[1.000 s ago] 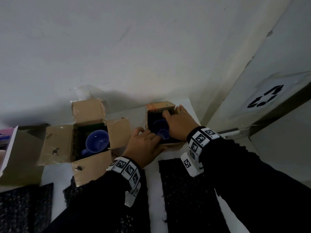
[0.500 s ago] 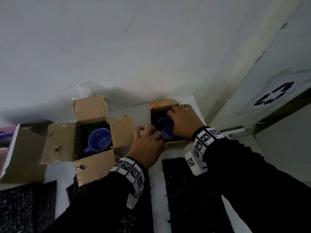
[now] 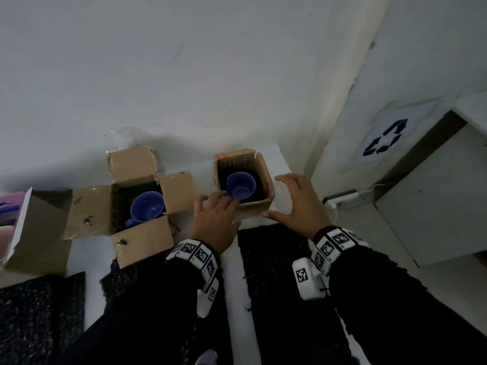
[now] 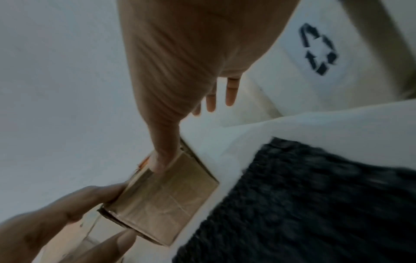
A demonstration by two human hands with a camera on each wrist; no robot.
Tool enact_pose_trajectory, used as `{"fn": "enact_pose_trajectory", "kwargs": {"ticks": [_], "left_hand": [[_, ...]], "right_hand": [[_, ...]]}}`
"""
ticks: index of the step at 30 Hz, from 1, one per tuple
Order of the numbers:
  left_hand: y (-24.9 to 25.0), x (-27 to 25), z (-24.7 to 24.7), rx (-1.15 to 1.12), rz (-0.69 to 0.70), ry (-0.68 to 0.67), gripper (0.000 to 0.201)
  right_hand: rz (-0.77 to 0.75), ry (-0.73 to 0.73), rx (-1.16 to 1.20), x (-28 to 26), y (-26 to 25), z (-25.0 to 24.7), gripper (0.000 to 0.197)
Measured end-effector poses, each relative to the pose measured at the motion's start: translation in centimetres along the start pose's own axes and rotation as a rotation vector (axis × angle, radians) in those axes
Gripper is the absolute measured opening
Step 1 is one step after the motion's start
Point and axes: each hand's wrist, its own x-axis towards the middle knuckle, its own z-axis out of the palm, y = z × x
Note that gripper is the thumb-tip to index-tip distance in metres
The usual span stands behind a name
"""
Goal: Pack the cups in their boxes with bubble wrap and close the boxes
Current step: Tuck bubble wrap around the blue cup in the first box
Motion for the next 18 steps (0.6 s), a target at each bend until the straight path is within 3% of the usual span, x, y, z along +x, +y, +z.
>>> {"fn": "enact_pose_trajectory", "kwargs": {"ticks": [1,3,6,8,10,12,14,16,18], "left_hand": [[0.3,-0.6,0.0,-0.011,-0.007,-0.023,0.055],[1.2,-1.8,-0.1,-0.036,-0.030,-0.055,0.068],[2.6,-3.4,-0.3,-0.074,-0.036,-0.071,0.061],[3.5,-4.5,-0.2,-0.096,-0.019,-0.083,0.051],[4.2,-5.7,-0.1,-0.127,-0.005,-0.097,0.053],[4.5,-6.2,-0.3,-0.170,-0.007,-0.152,0.066],[4.3,-6.5,-0.4,-0.292,-0.071,-0.278,0.085],[3.7,-6.2,-0.6,-0.482,-0.171,-0.374,0.098],[2.8,-5.6,-1.1,-0.587,-0.208,-0.384,0.090]], "right_hand": [[0.082,-0.031,-0.006,-1.5,0.6,0.0,0.091],[0.213,-0.239,-0.091,-4.3,1.5,0.3,0.103],[0.260,-0.504,-0.311,-7.3,1.9,1.1,0.114],[0.281,-0.501,-0.398,-8.2,1.3,1.4,0.106],[0.293,-0.477,-0.387,-8.5,0.8,1.4,0.079],[0.275,-0.437,-0.236,-8.3,0.6,1.2,0.040],[0.253,-0.370,-0.010,-8.1,-0.1,0.7,0.016],[0.210,-0.300,0.130,-7.6,-1.2,0.0,0.014],[0.150,-0.262,0.205,-6.8,-2.8,-0.9,0.016]]}}
